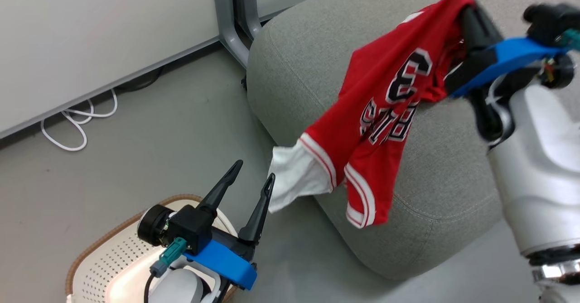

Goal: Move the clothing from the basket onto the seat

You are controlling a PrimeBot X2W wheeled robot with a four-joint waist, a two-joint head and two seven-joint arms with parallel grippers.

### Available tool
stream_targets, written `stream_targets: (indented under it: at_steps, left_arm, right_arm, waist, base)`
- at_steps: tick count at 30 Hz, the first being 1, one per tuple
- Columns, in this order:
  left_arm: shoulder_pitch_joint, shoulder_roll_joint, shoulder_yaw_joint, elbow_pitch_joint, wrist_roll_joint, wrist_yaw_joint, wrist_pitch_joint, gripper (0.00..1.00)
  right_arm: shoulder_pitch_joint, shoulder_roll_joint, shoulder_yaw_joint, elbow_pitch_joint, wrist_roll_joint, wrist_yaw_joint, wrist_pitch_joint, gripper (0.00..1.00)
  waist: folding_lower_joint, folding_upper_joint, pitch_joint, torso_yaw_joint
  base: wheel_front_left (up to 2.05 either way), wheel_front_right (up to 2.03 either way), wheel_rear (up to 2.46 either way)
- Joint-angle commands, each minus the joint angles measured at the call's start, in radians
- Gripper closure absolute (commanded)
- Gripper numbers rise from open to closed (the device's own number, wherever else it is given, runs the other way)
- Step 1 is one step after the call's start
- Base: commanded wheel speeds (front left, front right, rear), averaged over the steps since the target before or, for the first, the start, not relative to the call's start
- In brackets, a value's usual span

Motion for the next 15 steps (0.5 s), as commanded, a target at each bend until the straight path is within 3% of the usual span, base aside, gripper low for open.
stream_targets:
  at_steps: [1,7,15]
  left_arm:
    - [-0.025,0.016,-0.005,-0.012,0.009,-0.002,-0.003,0.00]
    - [-0.054,0.061,0.002,-0.047,0.026,-0.002,-0.003,0.00]
    - [-0.112,0.114,0.004,-0.093,0.061,-0.002,-0.003,0.00]
  right_arm:
    - [-0.058,-0.016,-0.041,-0.021,-0.012,0.000,0.020,1.00]
    - [-0.228,-0.069,-0.182,-0.119,-0.040,0.000,0.131,1.00]
    - [-0.436,-0.158,-0.378,-0.183,-0.174,0.000,0.242,1.00]
  waist:
    - [-0.0001,-0.0001,0.038,0.002]
    - [-0.0001,-0.0001,0.131,0.005]
    - [-0.0001,-0.0001,0.268,0.007]
  base:
    - [0.00,0.00,0.00]
    - [0.00,0.00,0.00]
    - [0.00,0.00,0.00]
